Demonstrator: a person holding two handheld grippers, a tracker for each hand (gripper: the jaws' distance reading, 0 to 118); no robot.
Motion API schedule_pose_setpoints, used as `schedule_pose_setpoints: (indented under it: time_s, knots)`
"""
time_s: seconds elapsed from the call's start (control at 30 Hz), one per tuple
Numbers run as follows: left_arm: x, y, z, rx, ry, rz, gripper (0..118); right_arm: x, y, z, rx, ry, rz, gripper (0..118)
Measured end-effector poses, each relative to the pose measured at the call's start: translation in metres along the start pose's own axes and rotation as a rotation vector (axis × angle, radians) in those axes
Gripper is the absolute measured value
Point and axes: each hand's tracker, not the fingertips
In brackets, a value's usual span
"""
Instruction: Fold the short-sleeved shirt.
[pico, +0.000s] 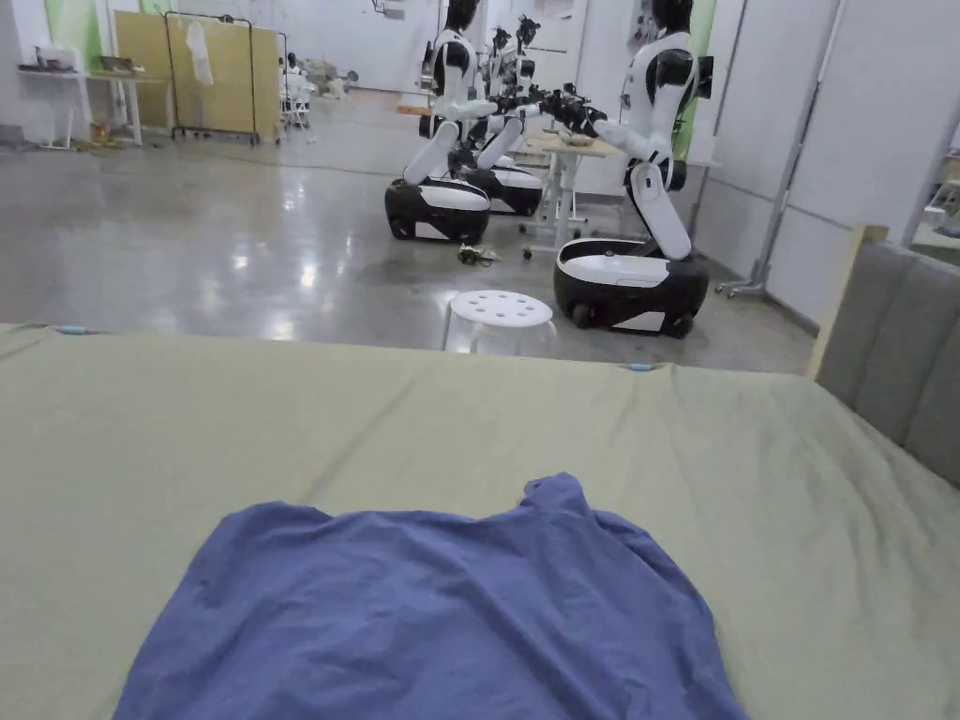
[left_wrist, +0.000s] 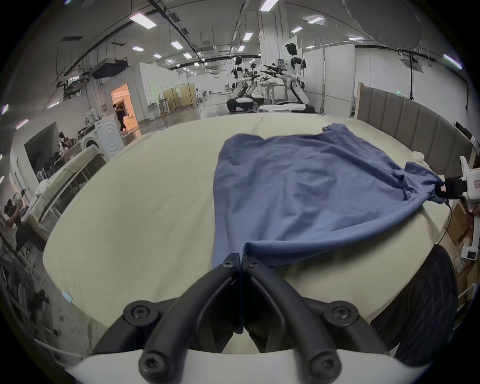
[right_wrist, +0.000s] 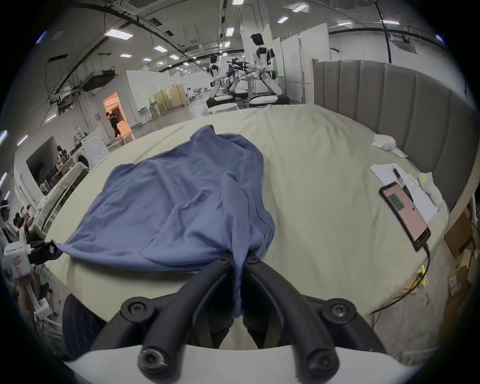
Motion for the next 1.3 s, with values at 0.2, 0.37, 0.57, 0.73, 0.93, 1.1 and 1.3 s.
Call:
schedule_pose_setpoints:
  time_s: [0.2,0.37,0.57,0.73,0.93,1.1,1.3]
  knots:
    - [-0.01,0.067,0.0,0.058,-0.014,-0.047,0,-0.012,0.07,0.015,0.053,0.021,0.055,8]
    - [-0.019,0.135,-0.085,-0.066,-0.046,0.001,0,-0.017,0.142,-0.057,-0.036,0.001,0.101,8]
    - [-0.021,0.148,-0.195,-0.349,-0.035,0.104,0,0.001,0.158,-0.165,-0.223,0.037,-0.092,9]
    - [-0.024,0.136,-0.172,-0.257,-0.077,0.158,81,0.012,0.144,-0.156,-0.124,0.051,-0.118,86]
    - [-0.003,0.091,-0.051,0.194,0.009,0.127,114,-0.008,0.1,-0.046,0.233,0.097,0.04,92]
    - [0.031,0.007,0.014,0.331,0.041,0.104,110,-0.027,0.008,0.01,0.377,0.011,0.061,85]
    - [0.038,-0.042,0.025,0.232,0.05,0.001,12,-0.031,-0.046,0.032,0.4,-0.008,-0.025,5]
